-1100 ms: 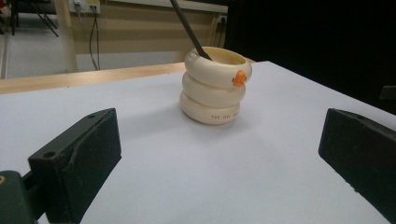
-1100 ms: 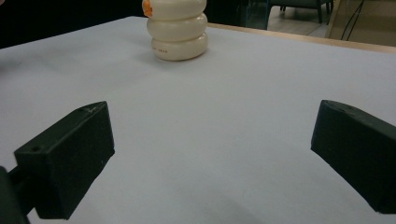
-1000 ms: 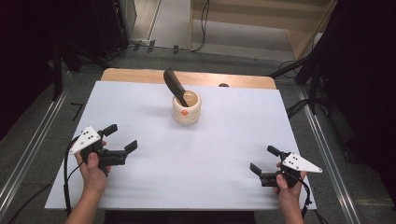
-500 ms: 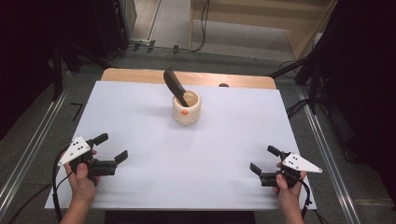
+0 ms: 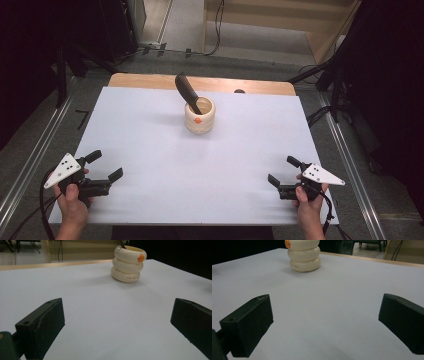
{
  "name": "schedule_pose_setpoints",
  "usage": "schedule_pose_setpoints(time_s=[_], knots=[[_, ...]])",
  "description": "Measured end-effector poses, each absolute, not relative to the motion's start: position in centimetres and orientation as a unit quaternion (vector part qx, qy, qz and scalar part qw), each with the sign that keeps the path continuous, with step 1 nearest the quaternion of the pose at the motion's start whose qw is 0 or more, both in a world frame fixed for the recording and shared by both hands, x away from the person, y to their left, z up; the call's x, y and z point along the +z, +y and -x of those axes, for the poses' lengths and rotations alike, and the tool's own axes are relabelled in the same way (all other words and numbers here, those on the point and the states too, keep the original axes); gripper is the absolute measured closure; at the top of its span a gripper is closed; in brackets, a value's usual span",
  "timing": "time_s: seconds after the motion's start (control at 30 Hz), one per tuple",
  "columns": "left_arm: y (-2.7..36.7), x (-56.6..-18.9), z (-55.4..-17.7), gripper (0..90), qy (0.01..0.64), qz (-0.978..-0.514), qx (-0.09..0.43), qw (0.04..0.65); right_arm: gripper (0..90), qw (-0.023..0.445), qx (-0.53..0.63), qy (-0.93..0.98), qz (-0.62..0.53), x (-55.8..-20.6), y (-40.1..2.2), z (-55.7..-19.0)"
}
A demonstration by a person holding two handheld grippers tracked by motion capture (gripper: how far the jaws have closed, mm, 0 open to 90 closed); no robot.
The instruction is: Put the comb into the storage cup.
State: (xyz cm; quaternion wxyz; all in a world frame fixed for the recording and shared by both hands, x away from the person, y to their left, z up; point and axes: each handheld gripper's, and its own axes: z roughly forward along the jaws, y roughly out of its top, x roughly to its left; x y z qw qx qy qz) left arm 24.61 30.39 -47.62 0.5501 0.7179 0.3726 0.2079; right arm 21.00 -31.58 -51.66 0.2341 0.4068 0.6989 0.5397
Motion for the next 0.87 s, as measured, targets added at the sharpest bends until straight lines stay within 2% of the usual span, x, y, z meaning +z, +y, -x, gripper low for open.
schedule_pose_setpoints(time_s=[0.23, 0.47, 0.63, 0.73, 0.87], knots=[[31.6, -48.4, -24.3, 0.0, 0.379, -0.719, 0.206, 0.544, 0.0, 0.234, 0.539, 0.698, -0.409, -51.7, -31.6, -21.0], [31.0, -49.0, -24.4, 0.0, 0.373, -0.73, 0.2, 0.537, 0.0, 0.234, 0.54, 0.698, -0.409, -51.7, -31.6, -21.1], [31.3, -49.1, -24.5, 0.0, 0.383, -0.715, 0.197, 0.552, 0.0, 0.232, 0.544, 0.693, -0.412, -51.7, -31.7, -21.1], [31.3, -49.0, -24.5, 0.0, 0.407, -0.694, 0.223, 0.55, 0.0, 0.236, 0.542, 0.695, -0.41, -51.7, -31.7, -21.2], [31.2, -49.0, -24.5, 0.0, 0.403, -0.703, 0.223, 0.542, 0.0, 0.238, 0.54, 0.692, -0.415, -51.7, -31.7, -21.1]])
